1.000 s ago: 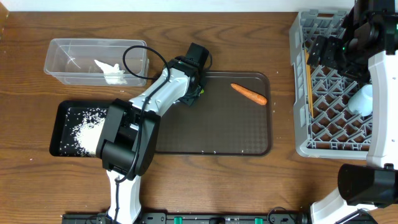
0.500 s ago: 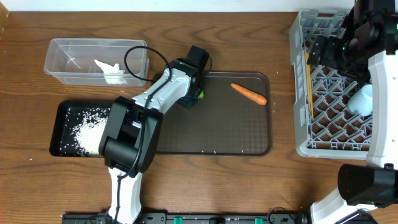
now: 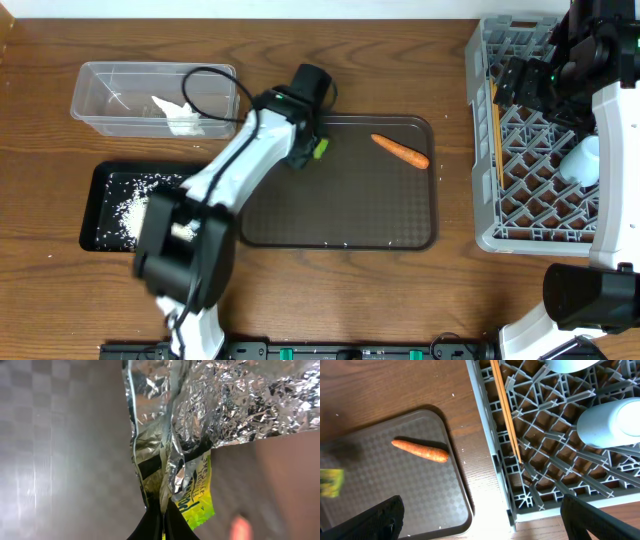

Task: Sort waste into correct bins and load items into the dishwasher rack
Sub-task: 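Carry the foil wrapper to the clear bin and release it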

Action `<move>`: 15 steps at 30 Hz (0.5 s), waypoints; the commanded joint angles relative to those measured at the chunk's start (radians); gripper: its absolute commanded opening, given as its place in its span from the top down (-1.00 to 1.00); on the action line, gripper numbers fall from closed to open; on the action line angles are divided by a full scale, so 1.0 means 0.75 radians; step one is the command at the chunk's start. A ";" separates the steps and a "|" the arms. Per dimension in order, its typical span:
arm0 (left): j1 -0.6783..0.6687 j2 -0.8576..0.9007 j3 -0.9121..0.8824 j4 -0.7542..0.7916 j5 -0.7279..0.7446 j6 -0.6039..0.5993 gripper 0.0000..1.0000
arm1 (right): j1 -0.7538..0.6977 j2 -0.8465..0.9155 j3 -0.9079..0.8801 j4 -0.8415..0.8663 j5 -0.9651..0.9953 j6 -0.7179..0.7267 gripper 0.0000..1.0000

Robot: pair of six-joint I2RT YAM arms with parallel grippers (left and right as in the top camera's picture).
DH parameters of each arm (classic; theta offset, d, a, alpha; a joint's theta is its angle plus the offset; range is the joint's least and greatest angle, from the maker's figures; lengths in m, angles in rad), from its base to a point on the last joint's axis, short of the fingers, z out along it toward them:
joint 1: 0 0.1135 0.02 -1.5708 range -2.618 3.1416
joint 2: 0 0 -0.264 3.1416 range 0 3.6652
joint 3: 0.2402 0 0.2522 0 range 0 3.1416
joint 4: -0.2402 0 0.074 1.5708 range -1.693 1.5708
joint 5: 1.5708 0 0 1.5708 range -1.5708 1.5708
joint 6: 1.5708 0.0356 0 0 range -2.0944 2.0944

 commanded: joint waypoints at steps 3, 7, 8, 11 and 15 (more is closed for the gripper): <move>0.001 -0.214 -0.004 0.003 -0.207 0.040 0.88 | -0.001 0.006 -0.001 -0.002 -0.001 0.013 -0.99; 0.032 -0.295 -0.004 0.001 -0.446 0.039 0.88 | -0.001 0.006 -0.001 -0.002 -0.001 0.013 -0.99; 0.051 -0.301 -0.004 0.003 -0.466 0.039 0.88 | -0.001 0.006 -0.001 -0.002 -0.001 0.013 -0.99; 0.128 -0.290 -0.004 0.013 -0.468 0.043 0.88 | -0.001 0.006 -0.001 -0.002 -0.001 0.013 -0.98; 0.277 -0.242 -0.004 0.042 -0.467 0.065 0.88 | -0.001 0.006 -0.001 -0.002 -0.001 0.013 -0.98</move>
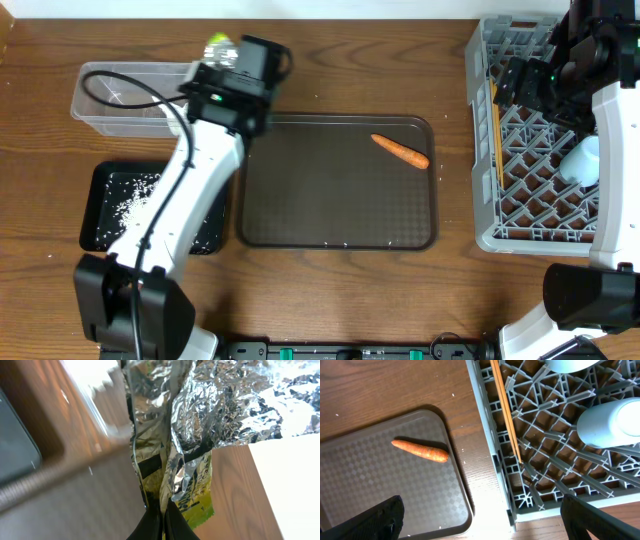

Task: Sort waste into correct bins and load items into the dishwasher rack
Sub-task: 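Carry the foil wrapper to the clear bin and release it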

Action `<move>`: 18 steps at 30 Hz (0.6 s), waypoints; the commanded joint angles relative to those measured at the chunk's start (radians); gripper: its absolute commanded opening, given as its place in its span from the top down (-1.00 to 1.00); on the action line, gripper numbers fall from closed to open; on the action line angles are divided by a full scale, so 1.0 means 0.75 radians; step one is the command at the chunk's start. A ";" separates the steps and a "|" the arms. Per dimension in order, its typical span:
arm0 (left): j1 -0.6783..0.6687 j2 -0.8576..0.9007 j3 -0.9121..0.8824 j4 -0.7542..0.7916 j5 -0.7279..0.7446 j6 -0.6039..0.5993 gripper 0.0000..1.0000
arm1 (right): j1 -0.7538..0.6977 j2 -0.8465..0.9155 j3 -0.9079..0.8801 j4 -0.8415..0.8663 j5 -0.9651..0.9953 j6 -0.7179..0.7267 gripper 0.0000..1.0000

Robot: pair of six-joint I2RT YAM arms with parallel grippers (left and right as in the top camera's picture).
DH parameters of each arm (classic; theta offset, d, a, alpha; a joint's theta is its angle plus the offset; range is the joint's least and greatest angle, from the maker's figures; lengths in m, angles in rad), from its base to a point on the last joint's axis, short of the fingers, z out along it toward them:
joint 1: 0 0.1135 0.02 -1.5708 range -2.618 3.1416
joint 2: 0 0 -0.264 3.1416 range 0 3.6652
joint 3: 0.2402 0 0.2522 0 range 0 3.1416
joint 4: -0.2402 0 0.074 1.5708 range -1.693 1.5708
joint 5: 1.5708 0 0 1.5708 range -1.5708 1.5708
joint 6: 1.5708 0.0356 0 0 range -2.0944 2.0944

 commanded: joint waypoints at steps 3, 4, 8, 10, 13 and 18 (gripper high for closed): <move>0.208 0.077 -0.004 0.048 -0.071 0.111 0.87 | -0.001 0.006 -0.001 -0.002 -0.001 0.013 -0.99; 0.239 0.085 -0.004 0.069 -0.065 0.153 0.87 | -0.001 0.006 -0.001 -0.002 -0.001 0.013 -0.98; 0.340 0.127 -0.004 0.207 0.051 0.403 -0.01 | -0.001 0.006 -0.001 -0.002 -0.001 0.013 -0.99; 0.369 0.143 -0.004 0.242 0.121 0.482 -0.46 | -0.001 0.006 -0.001 -0.002 -0.001 0.013 -0.98; 0.386 0.152 -0.004 0.241 0.144 0.529 -0.75 | -0.001 0.006 -0.001 -0.002 -0.001 0.013 -0.99; 0.386 0.126 -0.004 0.219 0.308 0.563 -0.87 | -0.001 0.006 -0.001 -0.002 -0.001 0.013 -0.99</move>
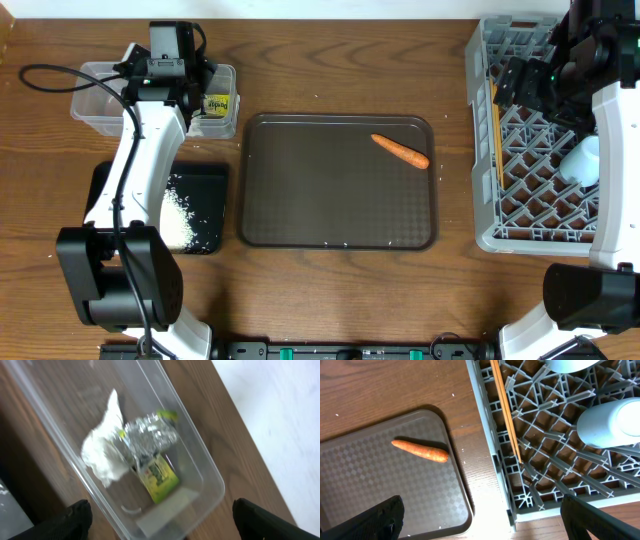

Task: Sort waste into correct bins and load items into the dishwasher rack
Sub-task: 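Carry the foil wrapper to the clear bin and release it, then reach the left gripper across the brown tray to the carrot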

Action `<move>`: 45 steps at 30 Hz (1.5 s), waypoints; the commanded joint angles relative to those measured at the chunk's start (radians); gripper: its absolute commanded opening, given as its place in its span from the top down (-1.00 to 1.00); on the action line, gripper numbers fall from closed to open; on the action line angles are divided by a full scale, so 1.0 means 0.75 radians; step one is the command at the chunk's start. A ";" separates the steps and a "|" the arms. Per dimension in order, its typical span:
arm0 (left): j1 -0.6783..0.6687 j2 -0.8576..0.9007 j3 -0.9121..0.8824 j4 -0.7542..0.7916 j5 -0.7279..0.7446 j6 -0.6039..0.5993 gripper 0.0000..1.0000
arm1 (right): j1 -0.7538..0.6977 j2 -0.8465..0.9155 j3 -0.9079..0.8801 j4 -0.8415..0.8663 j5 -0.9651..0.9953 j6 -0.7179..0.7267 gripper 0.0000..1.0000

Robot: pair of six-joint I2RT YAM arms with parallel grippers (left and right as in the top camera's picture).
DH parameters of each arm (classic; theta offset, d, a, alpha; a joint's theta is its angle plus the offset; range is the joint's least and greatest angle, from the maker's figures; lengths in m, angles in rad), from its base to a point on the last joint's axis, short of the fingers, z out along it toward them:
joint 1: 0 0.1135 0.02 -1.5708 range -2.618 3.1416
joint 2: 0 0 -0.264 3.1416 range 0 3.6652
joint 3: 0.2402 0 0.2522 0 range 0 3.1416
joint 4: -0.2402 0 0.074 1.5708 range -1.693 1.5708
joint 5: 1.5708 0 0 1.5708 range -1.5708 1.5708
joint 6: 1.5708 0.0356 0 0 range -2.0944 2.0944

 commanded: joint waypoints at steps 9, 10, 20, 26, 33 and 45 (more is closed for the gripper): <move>-0.033 -0.103 0.001 -0.067 0.729 0.081 -0.97 | -0.001 0.006 -0.001 -0.002 -0.001 0.013 -0.98; -0.051 -0.110 0.001 -0.108 0.818 0.091 -0.98 | -0.001 0.006 -0.001 -0.002 -0.001 0.013 -0.99; -0.396 -0.098 -0.001 -0.202 0.857 0.124 -0.99 | -0.001 0.006 -0.001 -0.002 -0.001 0.013 -0.99; -0.642 -0.084 -0.001 -0.195 0.418 -0.079 -1.00 | -0.001 0.006 -0.001 -0.002 -0.001 0.013 -0.98; -0.787 -0.031 -0.001 -0.019 0.284 -0.198 -1.00 | -0.001 0.006 -0.001 -0.002 -0.001 0.013 -0.98; -0.859 0.178 -0.001 0.240 0.470 -0.513 -0.99 | -0.001 0.006 -0.001 -0.002 -0.001 0.013 -0.99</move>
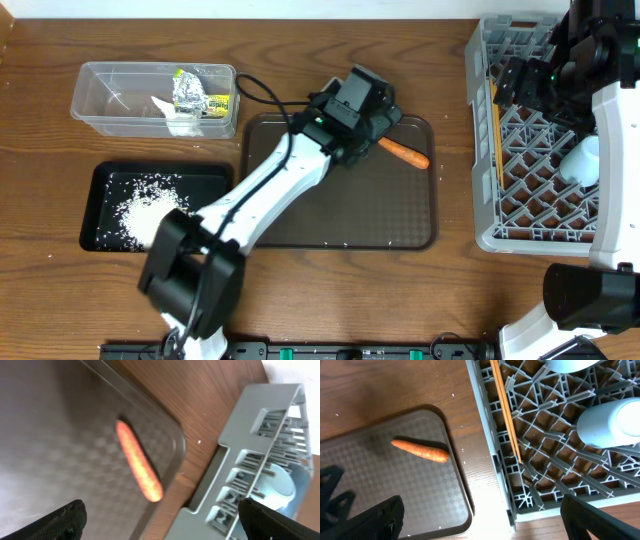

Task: Sort waste into correct bins and load items into the dishwasher rack
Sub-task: 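Reach the left gripper across the brown tray to the carrot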

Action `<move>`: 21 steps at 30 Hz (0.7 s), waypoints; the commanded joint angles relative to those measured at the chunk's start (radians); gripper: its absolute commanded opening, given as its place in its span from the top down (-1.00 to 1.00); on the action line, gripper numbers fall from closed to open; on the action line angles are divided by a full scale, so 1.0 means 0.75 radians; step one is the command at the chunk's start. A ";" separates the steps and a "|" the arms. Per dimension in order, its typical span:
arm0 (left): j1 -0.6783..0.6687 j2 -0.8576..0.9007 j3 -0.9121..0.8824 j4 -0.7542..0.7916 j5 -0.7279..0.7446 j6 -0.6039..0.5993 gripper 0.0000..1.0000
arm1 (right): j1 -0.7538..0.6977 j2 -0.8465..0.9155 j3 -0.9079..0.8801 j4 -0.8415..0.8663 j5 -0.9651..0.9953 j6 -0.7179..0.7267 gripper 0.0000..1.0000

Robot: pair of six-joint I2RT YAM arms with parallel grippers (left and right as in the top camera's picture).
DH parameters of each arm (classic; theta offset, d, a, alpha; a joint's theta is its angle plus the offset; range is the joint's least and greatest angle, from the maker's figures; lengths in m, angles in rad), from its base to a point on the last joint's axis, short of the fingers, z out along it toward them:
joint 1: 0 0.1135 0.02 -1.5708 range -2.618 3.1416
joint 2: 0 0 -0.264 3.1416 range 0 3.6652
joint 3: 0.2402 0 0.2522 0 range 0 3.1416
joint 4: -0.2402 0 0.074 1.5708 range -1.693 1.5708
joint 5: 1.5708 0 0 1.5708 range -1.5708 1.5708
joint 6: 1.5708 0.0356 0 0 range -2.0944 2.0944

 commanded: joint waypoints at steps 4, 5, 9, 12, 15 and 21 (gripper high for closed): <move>-0.036 0.108 0.000 0.092 0.060 -0.155 -0.99 | -0.001 0.006 -0.001 -0.002 -0.001 0.013 -0.99; -0.039 0.124 0.000 0.104 0.060 -0.159 -0.99 | -0.001 0.006 -0.001 -0.002 -0.001 0.013 -0.98; -0.040 0.182 0.015 0.119 0.061 -0.158 -0.99 | -0.001 0.006 -0.001 -0.002 -0.001 0.013 -0.99; -0.043 0.215 0.016 0.120 0.067 -0.152 -0.99 | -0.001 0.006 -0.001 -0.002 -0.001 0.013 -0.98; -0.050 0.244 0.018 0.122 0.064 -0.146 -0.99 | -0.001 0.006 -0.001 -0.002 -0.001 0.013 -0.99; -0.063 0.294 0.018 0.167 0.046 -0.151 -0.99 | -0.001 0.006 -0.001 -0.002 -0.001 0.013 -0.98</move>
